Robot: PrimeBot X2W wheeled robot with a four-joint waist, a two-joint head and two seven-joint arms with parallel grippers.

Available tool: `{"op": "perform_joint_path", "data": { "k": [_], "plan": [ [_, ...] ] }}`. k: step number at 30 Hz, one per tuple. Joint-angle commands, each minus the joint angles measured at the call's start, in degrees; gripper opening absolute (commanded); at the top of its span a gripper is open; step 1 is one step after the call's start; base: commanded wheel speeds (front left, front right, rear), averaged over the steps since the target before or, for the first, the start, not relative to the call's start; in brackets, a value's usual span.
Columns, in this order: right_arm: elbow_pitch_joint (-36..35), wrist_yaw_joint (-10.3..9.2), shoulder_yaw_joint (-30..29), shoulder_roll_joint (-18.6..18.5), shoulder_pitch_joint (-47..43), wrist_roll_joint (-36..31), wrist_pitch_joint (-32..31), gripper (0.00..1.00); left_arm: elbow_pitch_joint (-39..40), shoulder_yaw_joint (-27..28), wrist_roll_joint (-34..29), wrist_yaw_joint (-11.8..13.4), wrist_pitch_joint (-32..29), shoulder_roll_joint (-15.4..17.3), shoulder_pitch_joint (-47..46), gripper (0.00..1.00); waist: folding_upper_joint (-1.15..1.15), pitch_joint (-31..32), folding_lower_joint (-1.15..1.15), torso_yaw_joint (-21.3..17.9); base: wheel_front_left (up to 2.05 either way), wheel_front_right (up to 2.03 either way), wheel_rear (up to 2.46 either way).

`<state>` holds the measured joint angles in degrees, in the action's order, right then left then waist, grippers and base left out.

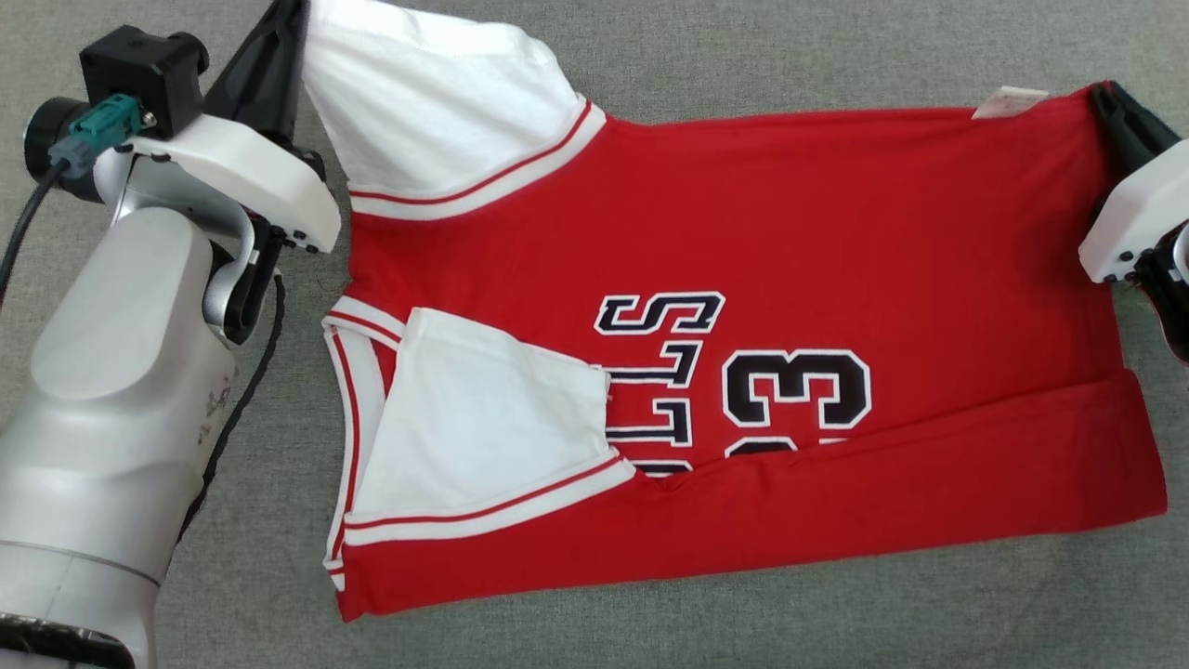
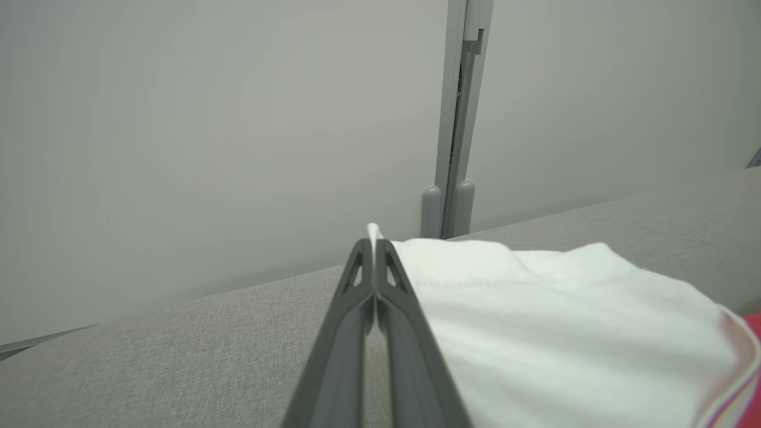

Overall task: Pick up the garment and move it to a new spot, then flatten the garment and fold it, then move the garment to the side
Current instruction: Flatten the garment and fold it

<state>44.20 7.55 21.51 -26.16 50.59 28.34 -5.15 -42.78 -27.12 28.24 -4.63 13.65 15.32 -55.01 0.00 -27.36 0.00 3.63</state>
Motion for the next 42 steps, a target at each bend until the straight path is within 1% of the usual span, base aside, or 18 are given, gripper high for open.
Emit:
{"op": "perform_joint_path", "data": {
  "k": [1,5,9,12,15,19,24,30,32,37,38,42],
  "plan": [
    [0.71,-0.13,-0.31,0.09,1.00,-0.71,1.57,0.00,-0.67,0.61,0.13,0.37,0.46,0.25,-1.49,0.00,0.00,-0.18,0.00,0.00,0.00,0.00,0.00],
    [2.74,-0.13,-0.83,0.83,2.21,-2.40,5.83,0.00,-2.98,1.07,0.18,0.40,0.99,-0.39,-3.60,0.00,0.00,-0.51,0.00,0.17,0.00,0.00,0.00],
    [4.25,-0.13,-0.55,1.58,2.21,-2.69,9.17,0.00,-4.16,0.78,0.03,-0.31,1.28,-1.24,-3.98,0.00,0.00,-0.17,0.00,0.49,0.00,0.00,0.00],
    [4.13,-0.13,-0.36,2.17,0.60,-1.09,12.10,0.00,-4.43,0.27,-0.39,-0.86,1.45,-1.30,-2.22,0.00,0.00,0.83,0.00,0.78,0.00,0.00,0.00],
    [3.54,-0.13,0.86,1.60,-1.38,0.04,14.61,0.00,-4.46,-0.10,-0.85,-0.90,1.52,-0.94,-0.28,0.00,0.00,2.20,0.00,1.03,0.00,0.00,0.00],
    [2.45,-0.13,2.43,0.85,-4.77,2.31,16.77,0.00,-2.54,-0.42,-1.10,-1.12,1.56,-0.03,3.44,0.00,0.00,4.56,0.00,1.30,0.00,0.00,0.00],
    [0.79,-0.13,3.45,-0.20,-9.87,5.11,18.92,0.00,1.55,-1.54,-1.54,-1.06,1.23,1.32,8.27,0.00,0.00,7.81,0.00,2.11,0.00,0.00,0.00],
    [-1.39,-0.13,2.89,-1.72,-15.89,7.63,19.95,0.00,9.58,-2.47,-1.23,0.29,-1.59,4.13,15.19,0.00,0.00,11.73,0.00,3.01,0.00,0.00,0.00],
    [-2.22,-0.13,2.57,-2.10,-17.80,8.17,20.05,0.00,12.98,-2.84,-1.00,0.83,-3.26,5.41,17.89,0.00,0.00,12.85,0.00,3.28,0.00,0.00,0.00],
    [-6.03,-0.13,2.15,-3.58,-23.17,10.35,20.31,0.00,21.87,-4.98,-0.60,1.73,-10.28,8.41,24.50,0.00,0.00,15.15,0.00,4.29,0.00,0.00,0.00],
    [-6.03,-0.13,2.15,-3.58,-23.17,10.35,20.31,0.00,21.87,-4.98,-0.60,1.73,-10.28,8.41,24.50,0.00,0.00,15.15,0.00,4.29,0.00,0.00,0.00],
    [-8.60,-0.13,2.40,-5.01,-27.68,12.10,19.52,0.00,29.11,-6.01,0.19,2.76,-15.29,11.08,29.59,0.00,0.00,16.71,0.00,4.70,0.00,0.00,0.00]
  ]
}}
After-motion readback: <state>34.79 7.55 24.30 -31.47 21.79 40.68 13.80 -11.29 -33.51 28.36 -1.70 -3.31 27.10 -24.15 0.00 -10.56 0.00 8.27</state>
